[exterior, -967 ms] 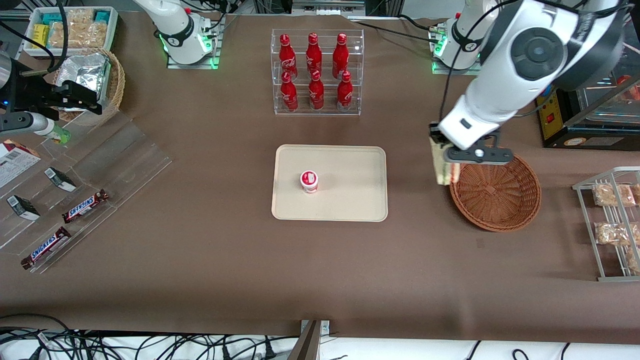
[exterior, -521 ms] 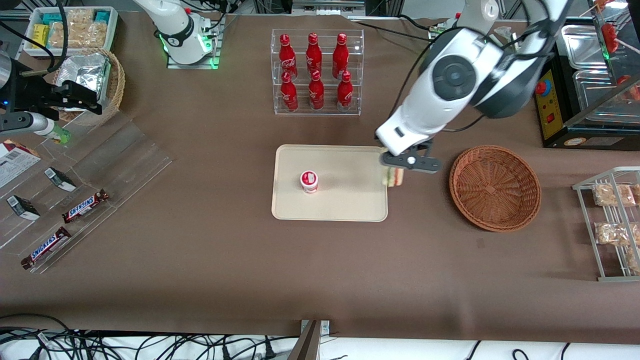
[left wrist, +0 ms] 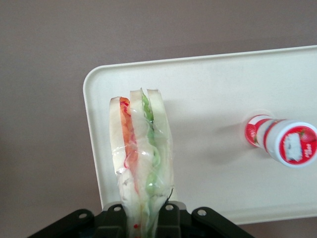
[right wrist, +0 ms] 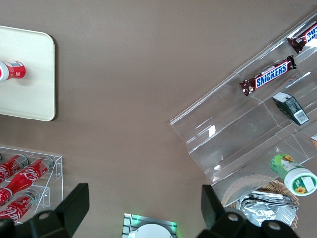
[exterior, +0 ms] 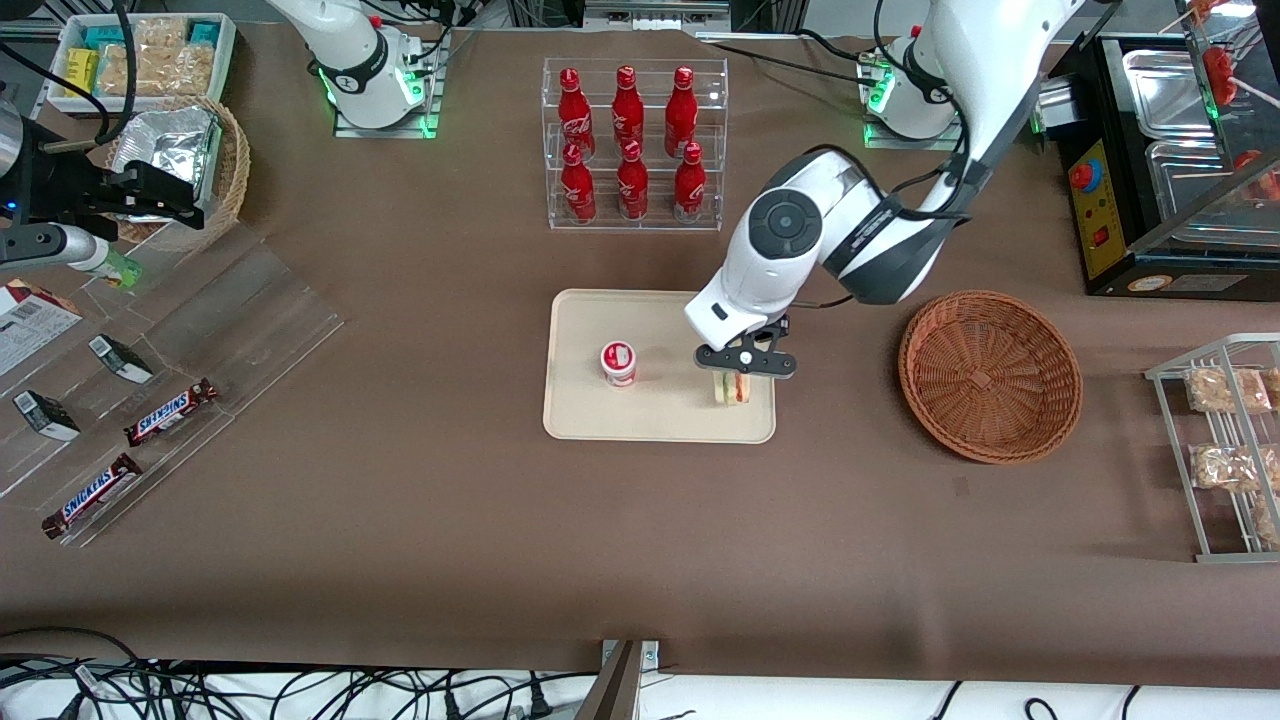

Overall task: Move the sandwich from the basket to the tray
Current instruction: 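Lower the sandwich onto the tray beside the red-and-white cup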

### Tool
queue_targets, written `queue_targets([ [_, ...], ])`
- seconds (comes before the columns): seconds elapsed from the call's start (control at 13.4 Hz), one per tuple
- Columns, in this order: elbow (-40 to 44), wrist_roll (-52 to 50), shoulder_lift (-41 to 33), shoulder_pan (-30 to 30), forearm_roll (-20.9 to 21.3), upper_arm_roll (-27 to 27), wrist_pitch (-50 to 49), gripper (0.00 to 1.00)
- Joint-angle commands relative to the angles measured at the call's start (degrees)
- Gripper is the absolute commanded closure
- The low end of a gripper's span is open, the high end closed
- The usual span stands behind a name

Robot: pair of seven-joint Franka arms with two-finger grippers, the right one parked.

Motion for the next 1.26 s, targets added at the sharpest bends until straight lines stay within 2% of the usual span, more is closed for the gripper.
queue_targets([
  [0.0,0.7,-3.9,3.6,-1.4,5.7,0.0,2.1,1.0],
  [0.37,0.7,-5.2,7.6,-2.7,10.2,0.1,3.3,1.0],
  [0.52,0.7,-5.2,8.1,-2.7,11.0,0.1,3.4,0.93],
  [0.6,0.7,-5.2,8.2,-2.7,11.0,0.1,3.4,0.84],
  [0.67,0.8,-5.7,8.2,-2.7,10.9,0.1,3.4,0.59],
  [0.74,0.8,-7.9,8.2,-2.7,11.0,0.1,3.4,0.22],
  [0.82,0.9,-8.7,8.1,-2.7,11.8,0.1,3.4,0.0],
  [0.97,1.6,-9.8,6.9,-2.1,12.4,-0.1,2.7,0.0],
  [1.19,2.9,-13.8,0.2,-0.6,11.4,-0.1,-0.7,0.0],
])
